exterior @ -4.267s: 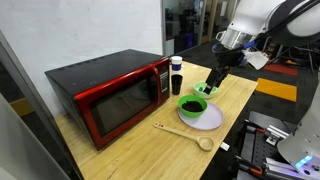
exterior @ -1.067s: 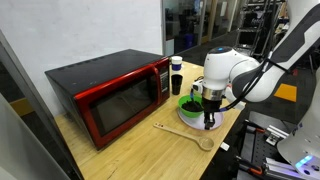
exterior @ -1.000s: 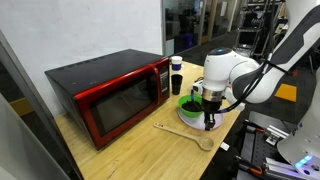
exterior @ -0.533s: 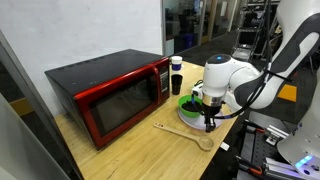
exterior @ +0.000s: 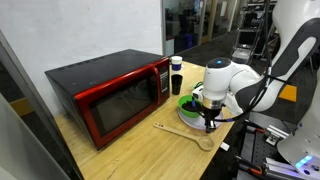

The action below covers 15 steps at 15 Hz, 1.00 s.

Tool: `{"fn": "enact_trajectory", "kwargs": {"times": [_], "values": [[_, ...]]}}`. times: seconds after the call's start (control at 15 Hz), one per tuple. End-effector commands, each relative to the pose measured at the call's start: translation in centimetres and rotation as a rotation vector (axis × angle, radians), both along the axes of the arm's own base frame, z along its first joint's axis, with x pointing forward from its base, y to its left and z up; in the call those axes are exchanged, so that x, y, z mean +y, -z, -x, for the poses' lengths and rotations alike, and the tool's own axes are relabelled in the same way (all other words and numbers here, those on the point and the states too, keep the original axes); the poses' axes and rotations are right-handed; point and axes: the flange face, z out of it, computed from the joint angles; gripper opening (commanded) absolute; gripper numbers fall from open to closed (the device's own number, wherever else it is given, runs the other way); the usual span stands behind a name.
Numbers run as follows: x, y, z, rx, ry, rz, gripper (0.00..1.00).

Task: Open the microwave door, place the dark green bowl in it, then close the microwave door

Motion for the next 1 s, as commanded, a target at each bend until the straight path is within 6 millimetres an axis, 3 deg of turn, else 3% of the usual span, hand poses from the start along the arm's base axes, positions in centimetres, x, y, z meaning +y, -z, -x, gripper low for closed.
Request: {"fn": "enact_trajectory", "kwargs": {"times": [0.0, 0.07, 0.13, 0.27, 0.93], "values": [[-1.2, 1.0, -0.3, -0.003, 0.023, -0.004, 0.37], [-1.5, 1.1, -0.4, -0.001, 0.033, -0.003, 0.28], [-1.8, 1.2, -0.4, 0.003, 0.042, -0.006, 0.11], [-2.1, 1.5, -0.4, 0.009, 0.056, -0.007, 0.01], [-3.2, 1.4, -1.2, -0.004, 0.114, -0.015, 0.02]]}}
